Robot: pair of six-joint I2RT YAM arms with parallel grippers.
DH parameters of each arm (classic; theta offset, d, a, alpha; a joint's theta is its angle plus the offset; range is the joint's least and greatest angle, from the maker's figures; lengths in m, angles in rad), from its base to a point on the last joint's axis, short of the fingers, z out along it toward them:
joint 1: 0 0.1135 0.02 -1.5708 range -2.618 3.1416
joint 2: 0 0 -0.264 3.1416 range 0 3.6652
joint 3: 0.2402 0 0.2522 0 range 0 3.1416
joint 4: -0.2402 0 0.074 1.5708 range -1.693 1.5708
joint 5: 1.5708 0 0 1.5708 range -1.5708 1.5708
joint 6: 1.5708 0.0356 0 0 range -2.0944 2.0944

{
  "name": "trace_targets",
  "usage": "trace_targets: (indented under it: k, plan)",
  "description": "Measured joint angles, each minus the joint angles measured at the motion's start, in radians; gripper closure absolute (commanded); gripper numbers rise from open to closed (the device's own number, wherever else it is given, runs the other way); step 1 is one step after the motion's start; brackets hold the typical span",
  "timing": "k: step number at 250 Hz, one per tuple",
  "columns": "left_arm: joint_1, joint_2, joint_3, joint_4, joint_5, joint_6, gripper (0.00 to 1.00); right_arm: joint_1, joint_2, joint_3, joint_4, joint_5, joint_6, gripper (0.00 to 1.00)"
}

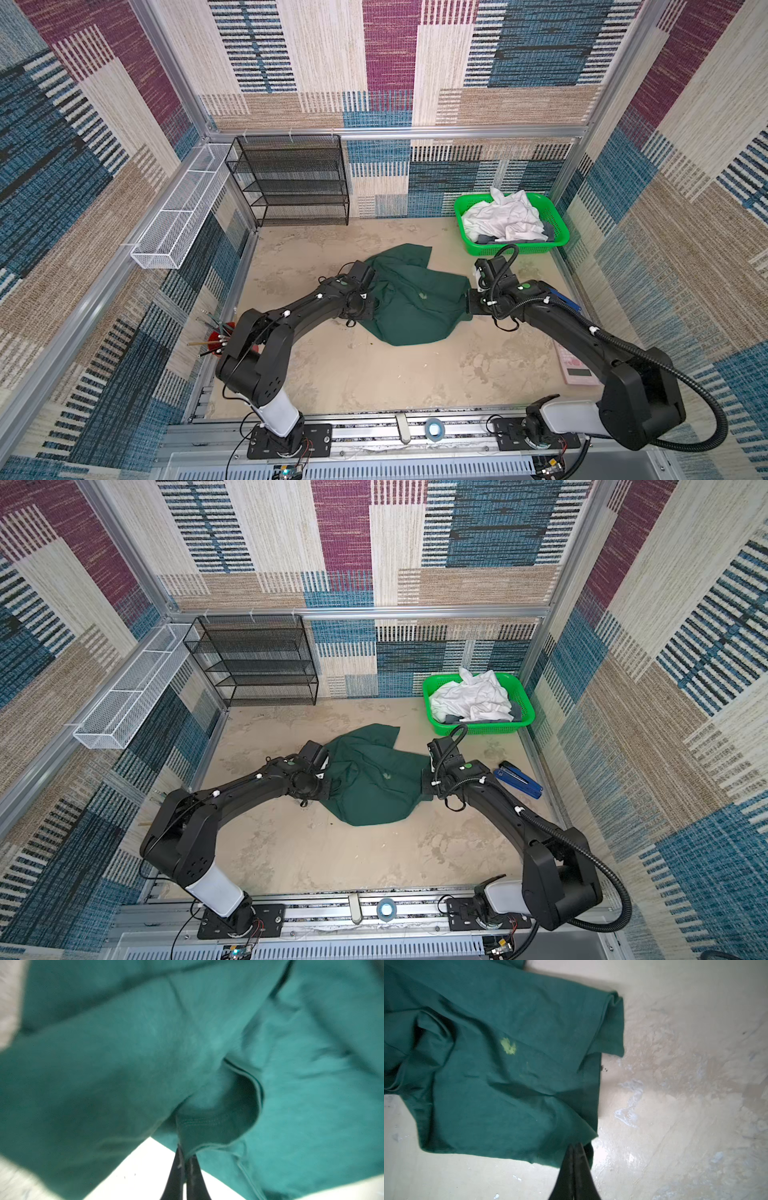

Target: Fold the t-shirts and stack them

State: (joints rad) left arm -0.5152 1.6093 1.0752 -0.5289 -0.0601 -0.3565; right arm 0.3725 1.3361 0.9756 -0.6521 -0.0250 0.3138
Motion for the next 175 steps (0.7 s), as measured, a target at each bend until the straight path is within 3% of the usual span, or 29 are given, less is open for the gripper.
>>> trace_targets:
  k: [34, 75, 122, 144, 160, 175]
  plan:
    - [0.012, -0.198, 0.027, -0.04, 0.034, -0.004, 1.0, 0.0, -0.04, 0.107, -0.003, -0.063, -0.015, 1.0]
    - [0.075, -0.435, 0.159, -0.114, 0.037, -0.012, 1.0, 0.0, -0.069, 0.362, -0.004, -0.099, -0.039, 1.0]
    - [0.139, -0.523, 0.463, -0.229, -0.002, -0.014, 1.0, 0.0, -0.053, 0.716, -0.001, -0.095, -0.042, 1.0]
    - [0.144, -0.542, 0.584, -0.24, -0.036, -0.008, 1.0, 0.0, -0.046, 0.795, 0.006, -0.096, -0.042, 1.0]
    - [0.146, -0.564, 0.605, -0.243, -0.044, -0.008, 1.0, 0.0, -0.044, 0.771, -0.002, -0.106, -0.043, 0.73]
    - [0.146, -0.586, 0.553, -0.23, -0.045, -0.013, 1.0, 0.001, -0.055, 0.635, 0.022, -0.135, -0.045, 0.51]
